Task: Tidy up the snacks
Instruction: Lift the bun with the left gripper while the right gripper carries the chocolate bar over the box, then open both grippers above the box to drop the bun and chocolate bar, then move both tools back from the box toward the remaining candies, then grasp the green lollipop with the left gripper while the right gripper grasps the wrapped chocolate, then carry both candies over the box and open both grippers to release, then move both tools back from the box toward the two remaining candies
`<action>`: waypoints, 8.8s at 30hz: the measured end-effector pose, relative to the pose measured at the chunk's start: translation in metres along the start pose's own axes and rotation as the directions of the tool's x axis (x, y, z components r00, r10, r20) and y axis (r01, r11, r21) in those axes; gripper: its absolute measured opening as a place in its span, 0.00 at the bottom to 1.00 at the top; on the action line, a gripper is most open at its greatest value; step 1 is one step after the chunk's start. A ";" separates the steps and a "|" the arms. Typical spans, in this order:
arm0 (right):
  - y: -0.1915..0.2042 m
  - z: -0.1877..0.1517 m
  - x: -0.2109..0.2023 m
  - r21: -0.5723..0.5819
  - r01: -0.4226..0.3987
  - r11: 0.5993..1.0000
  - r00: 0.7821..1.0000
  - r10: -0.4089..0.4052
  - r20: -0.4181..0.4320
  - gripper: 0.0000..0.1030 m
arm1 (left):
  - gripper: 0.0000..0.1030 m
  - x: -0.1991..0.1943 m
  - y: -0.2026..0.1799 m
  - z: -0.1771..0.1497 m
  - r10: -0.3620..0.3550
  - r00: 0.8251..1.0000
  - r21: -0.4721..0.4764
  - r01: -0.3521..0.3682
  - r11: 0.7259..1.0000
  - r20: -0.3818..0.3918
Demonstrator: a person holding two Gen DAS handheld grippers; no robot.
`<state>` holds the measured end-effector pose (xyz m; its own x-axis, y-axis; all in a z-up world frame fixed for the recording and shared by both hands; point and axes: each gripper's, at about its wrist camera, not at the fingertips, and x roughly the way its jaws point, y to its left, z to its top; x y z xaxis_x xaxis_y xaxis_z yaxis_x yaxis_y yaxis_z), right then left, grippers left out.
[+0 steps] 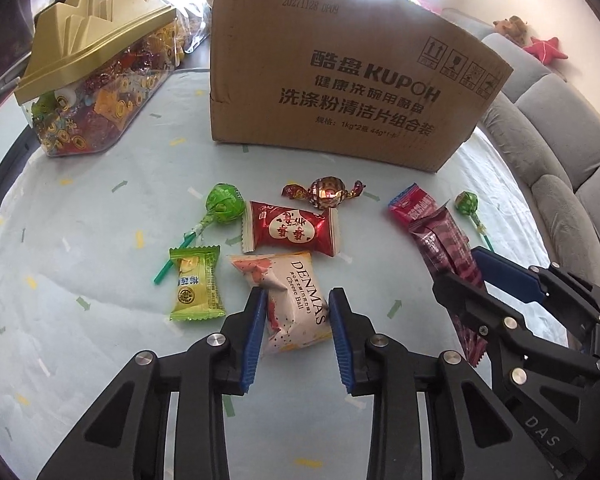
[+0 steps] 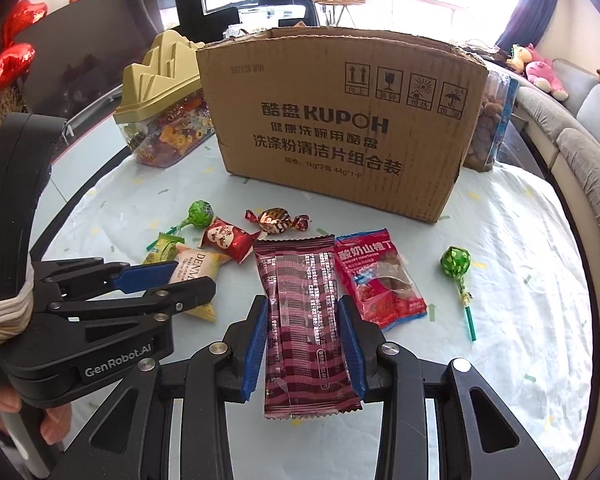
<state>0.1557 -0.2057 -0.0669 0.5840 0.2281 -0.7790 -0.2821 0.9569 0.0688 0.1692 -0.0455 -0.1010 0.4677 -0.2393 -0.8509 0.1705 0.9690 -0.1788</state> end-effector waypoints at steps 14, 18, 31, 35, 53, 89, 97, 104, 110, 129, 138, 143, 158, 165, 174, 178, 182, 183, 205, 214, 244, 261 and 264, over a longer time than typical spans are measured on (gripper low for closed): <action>0.002 0.017 -0.031 0.018 -0.007 1.000 0.997 0.006 0.082 0.35 | 0.31 -0.058 -0.011 0.019 -0.034 0.989 0.083 0.022 0.996 0.147; 0.001 0.031 -0.047 0.027 0.000 1.000 0.991 -0.004 0.131 0.35 | 0.31 -0.076 -0.015 0.035 -0.041 0.979 0.111 0.019 0.994 0.198; -0.011 0.086 -0.084 0.053 0.026 0.998 0.967 -0.038 0.250 0.35 | 0.31 -0.116 -0.024 0.097 -0.065 0.949 0.179 0.010 0.984 0.309; -0.015 0.103 -0.087 0.056 0.037 0.998 0.965 -0.051 0.258 0.35 | 0.31 -0.121 -0.024 0.116 -0.071 0.939 0.190 0.006 0.982 0.337; -0.042 0.175 -0.060 0.072 0.081 0.994 0.969 -0.095 0.227 0.35 | 0.31 -0.090 -0.017 0.190 -0.074 0.952 0.184 0.019 0.983 0.296; -0.008 0.149 -0.048 -0.010 0.118 0.993 0.973 -0.114 0.203 0.53 | 0.70 -0.125 0.010 0.139 0.060 0.937 0.199 -0.136 0.971 0.345; 0.021 0.129 -0.053 -0.070 0.105 0.992 0.975 -0.088 0.206 0.55 | 0.70 -0.133 0.021 0.111 0.071 0.935 0.226 -0.157 0.961 0.347; 0.039 0.112 -0.042 -0.124 0.068 0.990 0.985 -0.047 0.163 0.55 | 0.70 -0.120 0.027 0.092 0.061 0.950 0.261 -0.146 0.954 0.307; 0.041 0.100 -0.026 -0.139 0.050 0.989 0.992 -0.034 0.119 0.55 | 0.70 -0.106 0.034 0.079 0.044 0.962 0.257 -0.116 0.959 0.268; 0.036 0.066 0.025 -0.168 0.023 0.986 0.999 -0.028 -0.025 0.55 | 0.69 -0.036 0.037 0.049 0.017 0.994 0.316 -0.049 0.947 0.104; 0.029 0.063 0.051 -0.166 0.027 0.986 0.997 -0.038 -0.067 0.55 | 0.66 -0.004 0.043 0.050 0.013 0.998 0.311 -0.029 0.950 0.054; 0.027 0.064 0.061 -0.173 0.022 0.985 0.996 -0.036 -0.080 0.55 | 0.62 0.008 0.042 0.052 0.011 0.999 0.319 -0.022 0.947 0.037; 0.031 0.072 0.099 -0.182 0.034 0.983 0.991 -0.057 -0.121 0.54 | 0.49 0.042 0.052 0.064 -0.016 1.000 0.272 0.019 0.962 -0.014; 0.030 0.069 0.108 -0.169 0.014 0.986 0.989 -0.038 -0.140 0.44 | 0.27 0.049 0.051 0.073 -0.020 0.999 0.284 0.028 0.958 -0.029; 0.046 0.068 0.108 -0.204 0.009 0.979 0.989 -0.039 -0.142 0.24 | 0.26 0.040 0.045 0.077 0.011 1.000 0.293 -0.012 0.956 0.008; 0.050 0.070 0.100 -0.193 0.014 0.981 0.991 -0.039 -0.126 0.24 | 0.26 0.023 0.044 0.076 0.016 0.999 0.291 -0.027 0.956 0.039; 0.048 0.069 0.078 -0.188 0.014 0.982 0.995 -0.033 -0.095 0.24 | 0.26 0.003 0.038 0.075 0.012 0.997 0.291 -0.032 0.956 0.071; 0.046 0.067 0.070 -0.186 0.013 0.982 0.996 -0.029 -0.085 0.24 | 0.26 -0.002 0.036 0.075 0.010 0.997 0.291 -0.033 0.956 0.078; 0.021 0.101 -0.050 -0.100 0.038 0.994 0.988 -0.023 0.151 0.24 | 0.26 -0.101 0.000 0.109 -0.054 0.957 0.261 -0.023 0.965 0.284; 0.017 0.123 -0.056 -0.058 0.050 0.997 0.980 -0.038 0.193 0.24 | 0.26 -0.110 -0.004 0.137 -0.059 0.950 0.227 -0.013 0.974 0.307; -0.055 0.197 -0.020 0.082 0.107 0.991 0.976 -0.120 0.181 0.24 | 0.36 -0.050 -0.020 0.224 0.005 0.969 0.188 -0.054 0.981 0.249; -0.031 0.151 -0.036 0.044 0.093 0.995 0.972 -0.101 0.211 0.50 | 0.73 -0.096 -0.008 0.154 0.142 0.936 0.184 -0.209 0.960 0.321; -0.020 0.141 -0.042 0.016 0.082 0.997 0.972 -0.083 0.218 0.51 | 0.74 -0.099 -0.005 0.140 0.170 0.933 0.191 -0.238 0.952 0.316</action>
<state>0.2437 -0.2089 0.0522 0.7574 0.1815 -0.6272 -0.2214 0.9751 0.0148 0.2437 -0.0348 0.0535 0.7396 -0.0784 -0.6685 0.2168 0.9680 0.1264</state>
